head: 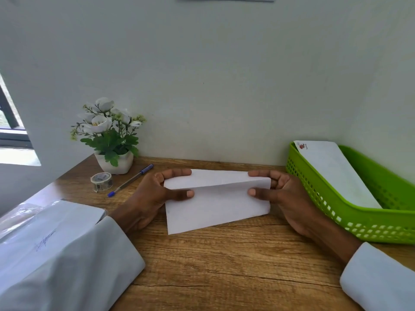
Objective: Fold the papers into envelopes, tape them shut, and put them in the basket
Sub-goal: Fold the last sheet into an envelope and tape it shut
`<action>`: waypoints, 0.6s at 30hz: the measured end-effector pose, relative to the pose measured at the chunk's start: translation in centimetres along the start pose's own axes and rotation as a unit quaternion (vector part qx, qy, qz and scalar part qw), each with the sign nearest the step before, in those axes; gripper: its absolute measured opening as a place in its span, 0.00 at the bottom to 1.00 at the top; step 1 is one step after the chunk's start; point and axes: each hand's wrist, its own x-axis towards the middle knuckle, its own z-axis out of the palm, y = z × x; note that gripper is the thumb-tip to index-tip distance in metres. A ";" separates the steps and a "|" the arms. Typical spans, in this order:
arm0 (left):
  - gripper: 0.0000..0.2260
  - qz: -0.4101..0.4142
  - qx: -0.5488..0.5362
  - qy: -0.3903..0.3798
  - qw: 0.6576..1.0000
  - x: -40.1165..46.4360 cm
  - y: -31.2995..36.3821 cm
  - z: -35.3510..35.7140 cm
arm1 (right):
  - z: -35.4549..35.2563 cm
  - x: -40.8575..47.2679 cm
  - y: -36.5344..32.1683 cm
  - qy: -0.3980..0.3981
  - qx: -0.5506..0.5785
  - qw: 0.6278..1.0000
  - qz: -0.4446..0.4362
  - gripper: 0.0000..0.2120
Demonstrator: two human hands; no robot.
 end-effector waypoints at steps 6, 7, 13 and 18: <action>0.09 0.202 0.369 0.077 0.904 0.0 -0.4 -0.4 | -0.1 0.4 0.2 0.078 -0.164 0.979 -0.095 0.06; 0.08 0.224 0.398 0.097 0.884 0.2 -0.7 -0.4 | 0.1 0.4 0.2 0.087 -0.209 0.966 -0.121 0.06; 0.06 0.324 0.478 0.104 0.810 -0.3 -0.5 0.6 | 1.1 -0.3 -0.7 0.074 -0.458 0.840 -0.281 0.04; 0.01 0.357 0.390 0.068 0.846 -1.2 0.3 2.4 | 3.1 -1.7 -1.5 -0.005 -0.512 0.801 -0.310 0.06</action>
